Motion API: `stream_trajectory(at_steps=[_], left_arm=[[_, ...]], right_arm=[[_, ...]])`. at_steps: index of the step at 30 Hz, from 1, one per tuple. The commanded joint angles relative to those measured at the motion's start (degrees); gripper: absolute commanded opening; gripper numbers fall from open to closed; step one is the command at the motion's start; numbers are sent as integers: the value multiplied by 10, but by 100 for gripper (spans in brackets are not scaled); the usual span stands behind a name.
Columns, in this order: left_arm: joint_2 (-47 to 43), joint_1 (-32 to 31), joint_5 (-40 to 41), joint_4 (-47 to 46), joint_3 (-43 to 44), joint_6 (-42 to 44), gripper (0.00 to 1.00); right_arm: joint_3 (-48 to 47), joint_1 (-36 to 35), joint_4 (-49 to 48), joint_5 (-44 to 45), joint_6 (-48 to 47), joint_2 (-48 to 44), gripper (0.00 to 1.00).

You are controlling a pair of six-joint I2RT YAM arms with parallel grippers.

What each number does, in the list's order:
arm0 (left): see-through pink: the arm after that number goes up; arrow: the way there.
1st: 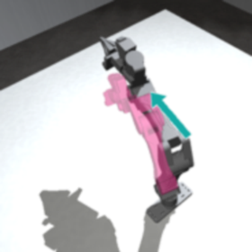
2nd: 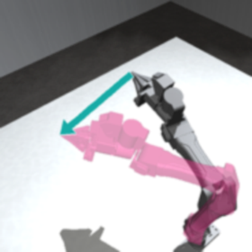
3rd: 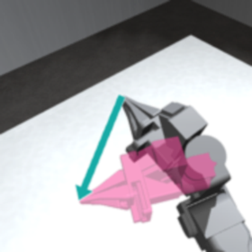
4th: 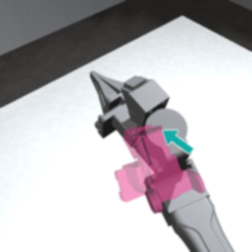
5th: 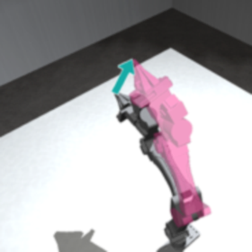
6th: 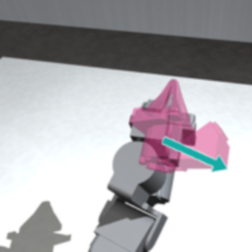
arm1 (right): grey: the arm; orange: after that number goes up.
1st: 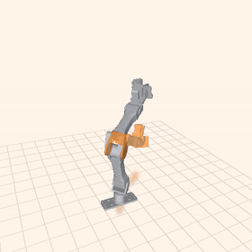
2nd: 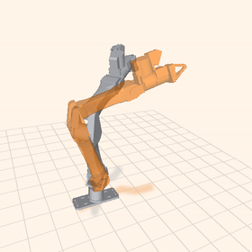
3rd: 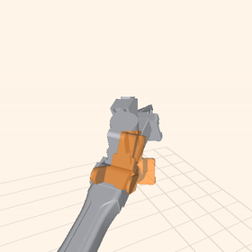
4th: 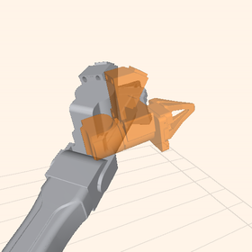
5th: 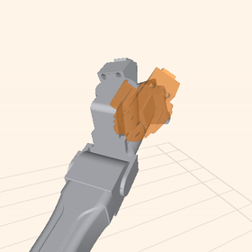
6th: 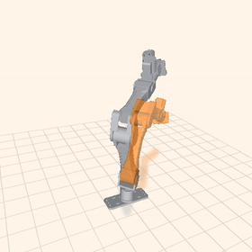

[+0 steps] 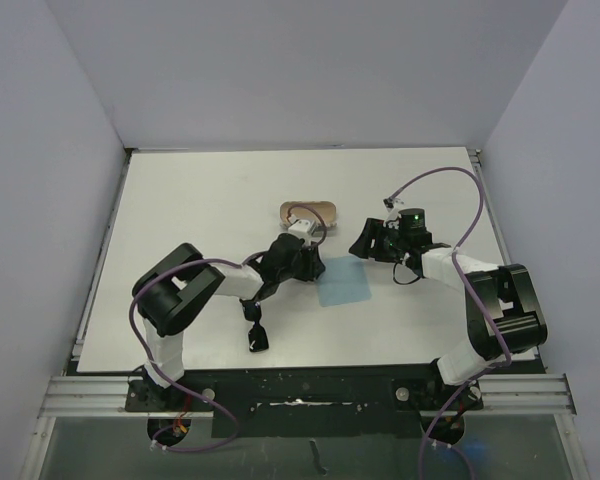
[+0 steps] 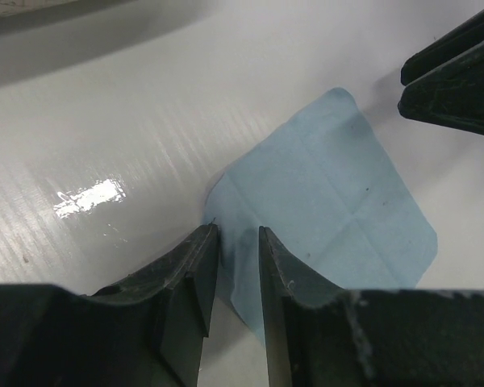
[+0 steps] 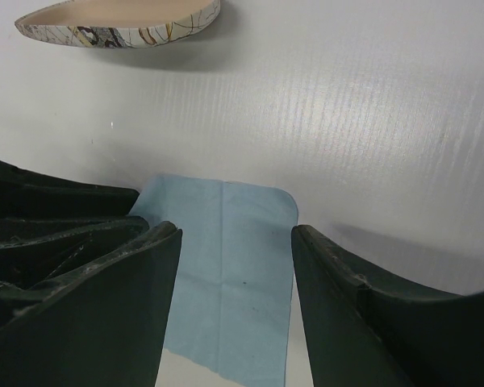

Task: Organize the sunglasses
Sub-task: Fold the glasses cleaning cloth at the center of the board.

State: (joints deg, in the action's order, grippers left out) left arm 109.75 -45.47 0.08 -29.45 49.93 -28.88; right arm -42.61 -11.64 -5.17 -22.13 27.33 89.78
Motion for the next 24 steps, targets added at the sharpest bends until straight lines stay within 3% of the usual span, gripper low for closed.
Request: stream_trajectory(at_steps=[1,13,24], left_arm=[[12,21,3,31,11,9,27],[28,31,-3,30,18,13,26],[27,12,-22,32,13,15,12]], right_arm=[[-2,2,-26,-8,-3,1,58],[-3,2,-25,-8,-3,3,58],[-6,1,-26,-8,-3,10,58]])
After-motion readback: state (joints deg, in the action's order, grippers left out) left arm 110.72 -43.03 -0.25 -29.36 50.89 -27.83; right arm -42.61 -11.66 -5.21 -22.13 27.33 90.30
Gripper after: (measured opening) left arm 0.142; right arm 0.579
